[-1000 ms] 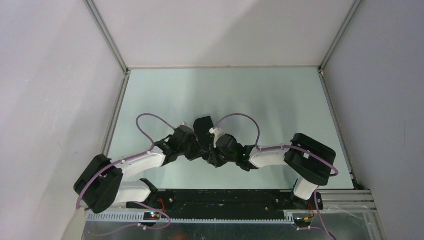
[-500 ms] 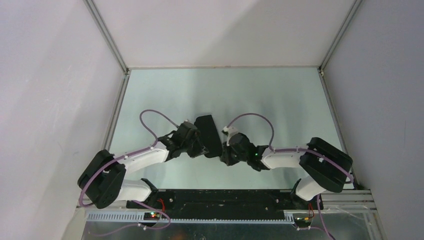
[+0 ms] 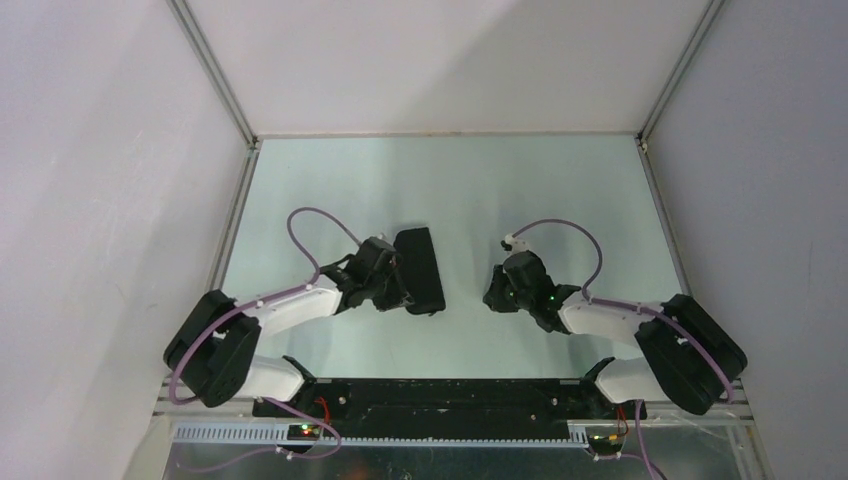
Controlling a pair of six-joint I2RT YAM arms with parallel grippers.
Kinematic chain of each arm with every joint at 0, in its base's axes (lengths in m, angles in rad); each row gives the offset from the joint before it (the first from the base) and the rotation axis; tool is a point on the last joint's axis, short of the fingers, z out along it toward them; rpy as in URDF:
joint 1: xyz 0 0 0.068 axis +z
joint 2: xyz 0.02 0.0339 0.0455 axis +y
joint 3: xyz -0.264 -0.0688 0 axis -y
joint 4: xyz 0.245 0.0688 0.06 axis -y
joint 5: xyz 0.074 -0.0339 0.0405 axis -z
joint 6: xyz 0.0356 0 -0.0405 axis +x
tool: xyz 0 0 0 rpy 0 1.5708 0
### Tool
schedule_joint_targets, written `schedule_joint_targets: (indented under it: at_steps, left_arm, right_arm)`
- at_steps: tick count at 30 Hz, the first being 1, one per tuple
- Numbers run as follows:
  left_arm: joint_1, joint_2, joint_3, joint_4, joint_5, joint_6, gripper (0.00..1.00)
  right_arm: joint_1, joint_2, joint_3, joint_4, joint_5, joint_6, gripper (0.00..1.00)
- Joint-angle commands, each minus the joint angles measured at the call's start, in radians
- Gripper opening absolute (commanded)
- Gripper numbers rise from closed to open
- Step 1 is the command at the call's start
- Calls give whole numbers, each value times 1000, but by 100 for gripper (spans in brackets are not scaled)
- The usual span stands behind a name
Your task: Sort the hair-cutting tools
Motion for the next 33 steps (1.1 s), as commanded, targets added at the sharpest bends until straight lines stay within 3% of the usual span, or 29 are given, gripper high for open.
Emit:
schedule_joint_targets:
  at_steps: [1, 5, 7, 9, 11, 14, 22, 26, 33]
  left_arm:
    - [6, 42, 71, -39, -28, 153, 0]
    - [34, 81, 132, -85, -65, 258, 1]
    - [51, 95, 163, -99, -87, 307, 7]
    - [65, 111, 201, -115, -128, 358, 25]
    - [76, 119, 258, -129, -175, 396, 67]
    - [110, 93, 317, -147, -199, 422, 96]
    - [249, -197, 392, -192, -293, 447, 100]
    - [327, -403, 406, -250, -399, 480, 100]
    - [338, -759, 387, -314, -664, 630, 100]
  right_arm:
    - [-33, -130, -1, -53, 14, -13, 25]
    - [-124, -305, 9, -163, 53, -36, 53]
    - [-180, -411, 25, -230, 71, -63, 67]
    - [-239, -508, 49, -298, 79, -94, 80]
    - [-305, -597, 83, -364, 79, -121, 92]
    - [-405, -701, 147, -454, 83, -162, 99]
    - [-468, -802, 373, -727, 316, -222, 99]
    - [-469, -873, 412, -755, 434, -284, 99]
    - [-470, -1023, 428, -731, 538, -380, 99]
